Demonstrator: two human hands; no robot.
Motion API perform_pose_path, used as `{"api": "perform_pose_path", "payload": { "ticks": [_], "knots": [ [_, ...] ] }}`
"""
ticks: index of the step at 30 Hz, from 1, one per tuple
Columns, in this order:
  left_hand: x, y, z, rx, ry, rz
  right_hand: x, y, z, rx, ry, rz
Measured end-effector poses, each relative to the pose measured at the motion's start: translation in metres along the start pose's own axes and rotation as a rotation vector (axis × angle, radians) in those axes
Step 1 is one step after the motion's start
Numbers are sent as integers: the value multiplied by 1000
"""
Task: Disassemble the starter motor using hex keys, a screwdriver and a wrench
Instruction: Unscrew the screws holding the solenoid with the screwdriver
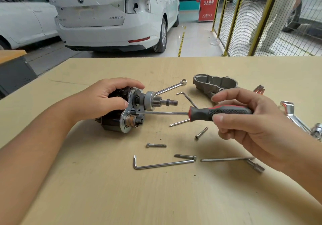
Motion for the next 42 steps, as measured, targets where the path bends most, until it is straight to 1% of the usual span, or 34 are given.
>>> {"api": "perform_pose_path", "payload": {
  "ticks": [3,7,12,15,18,20,24,26,29,32,35,38,40,42],
  "knots": [
    [-1,0,0,3,2,-11,0,-2,1,-12,5,39],
    [-2,0,-1,17,5,-18,2,-5,2,-2,-40,140],
    [-3,-1,-1,26,0,-31,-5,0,1,0,76,117],
    [-3,0,-1,33,-2,-39,0,-3,1,-18,23,107],
    [-3,-1,-2,31,-11,-44,6,-2,0,-2,-58,186],
    [-3,-1,-3,25,-28,-41,2,0,-2,6,-7,189],
    [-1,2,-2,-1,-86,-35,-6,4,-2,-1,126,82],
    [-1,3,-1,-17,-103,-49,-3,6,-2,-6,126,44],
    [-5,3,-3,-39,-103,-58,2,3,-3,1,100,82],
    [-9,11,-6,22,-101,-87,-3,7,-3,46,168,135],
    [-10,19,-6,146,-133,-145,-8,8,-2,18,237,135],
    [-10,20,-3,212,-161,-128,-9,7,-1,-5,268,201],
    [-8,20,-1,241,-181,-132,-6,6,-2,23,229,239],
    [-7,21,0,268,-186,-136,1,10,-4,84,129,272]
  ]
}}
Point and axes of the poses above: each hand's wrist, its own z-axis away from the middle knuckle, its own y-axis out of the back of the hand, x = y × z, the point moved 8 cm from there along -z, towards the middle knuckle, and after that the axes turned 7 degrees about x, right-handed, at the moved point
